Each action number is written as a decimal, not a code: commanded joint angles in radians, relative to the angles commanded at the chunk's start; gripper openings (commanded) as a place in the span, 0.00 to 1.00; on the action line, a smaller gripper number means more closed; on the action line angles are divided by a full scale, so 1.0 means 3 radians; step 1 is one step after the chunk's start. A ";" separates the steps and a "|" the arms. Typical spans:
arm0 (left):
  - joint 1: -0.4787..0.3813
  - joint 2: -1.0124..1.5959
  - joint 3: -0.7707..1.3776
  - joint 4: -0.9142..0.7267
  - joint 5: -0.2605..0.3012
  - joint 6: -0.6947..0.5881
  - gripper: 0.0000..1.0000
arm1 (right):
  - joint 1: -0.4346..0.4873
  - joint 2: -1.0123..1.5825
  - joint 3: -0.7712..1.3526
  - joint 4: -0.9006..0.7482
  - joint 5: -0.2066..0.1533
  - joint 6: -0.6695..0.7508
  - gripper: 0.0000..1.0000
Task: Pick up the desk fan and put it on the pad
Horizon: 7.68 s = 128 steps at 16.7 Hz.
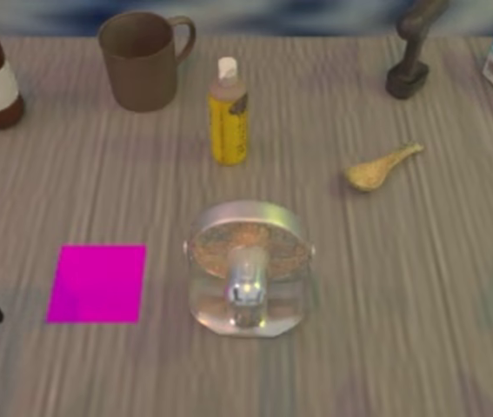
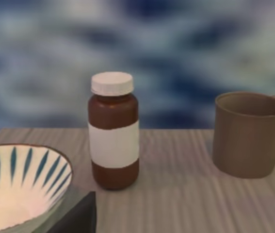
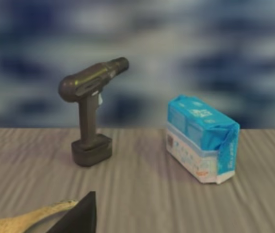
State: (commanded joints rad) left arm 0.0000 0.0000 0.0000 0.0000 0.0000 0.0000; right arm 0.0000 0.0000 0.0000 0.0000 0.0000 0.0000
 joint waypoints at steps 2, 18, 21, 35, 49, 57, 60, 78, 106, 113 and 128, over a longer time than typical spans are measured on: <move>0.0000 0.0000 0.0000 0.0000 0.0000 0.0000 1.00 | 0.0000 0.0000 0.0000 0.0000 0.0000 0.0000 1.00; -0.1259 0.3344 0.3387 -0.2751 0.0146 0.1495 1.00 | 0.0000 0.0000 0.0000 0.0000 0.0000 0.0000 1.00; -0.1564 0.4274 0.4420 -0.3363 0.0149 0.1872 1.00 | 0.0000 0.0000 0.0000 0.0000 0.0000 0.0000 1.00; -0.2383 0.7144 0.7009 -0.5104 0.0007 0.3040 1.00 | 0.0000 0.0000 0.0000 0.0000 0.0000 0.0000 1.00; -0.2377 0.7069 0.6230 -0.4400 0.0006 0.3045 1.00 | 0.0000 0.0000 0.0000 0.0000 0.0000 0.0000 1.00; -0.2377 0.7069 0.6230 -0.4400 0.0006 0.3045 0.62 | 0.0000 0.0000 0.0000 0.0000 0.0000 0.0000 1.00; -0.2377 0.7069 0.6230 -0.4400 0.0006 0.3045 0.40 | 0.0000 0.0000 0.0000 0.0000 0.0000 0.0000 1.00; -0.2351 0.7094 0.6484 -0.4640 0.0011 0.3044 0.00 | 0.0000 0.0000 0.0000 0.0000 0.0000 0.0000 1.00; -0.1749 0.6405 0.6040 -0.5283 -0.0310 -0.2316 0.00 | 0.0000 0.0000 0.0000 0.0000 0.0000 0.0000 1.00; -0.1387 0.5928 0.5437 -0.4891 -0.0164 -0.5099 0.00 | 0.0000 0.0000 0.0000 0.0000 0.0000 0.0000 1.00; -0.1168 0.5699 0.4983 -0.4513 0.0012 -0.6357 0.00 | 0.0000 0.0000 0.0000 0.0000 0.0000 0.0000 1.00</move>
State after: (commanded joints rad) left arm -0.3503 1.7097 1.4950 -1.3538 0.0036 -1.9070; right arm 0.0000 0.0000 0.0000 0.0000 0.0000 0.0000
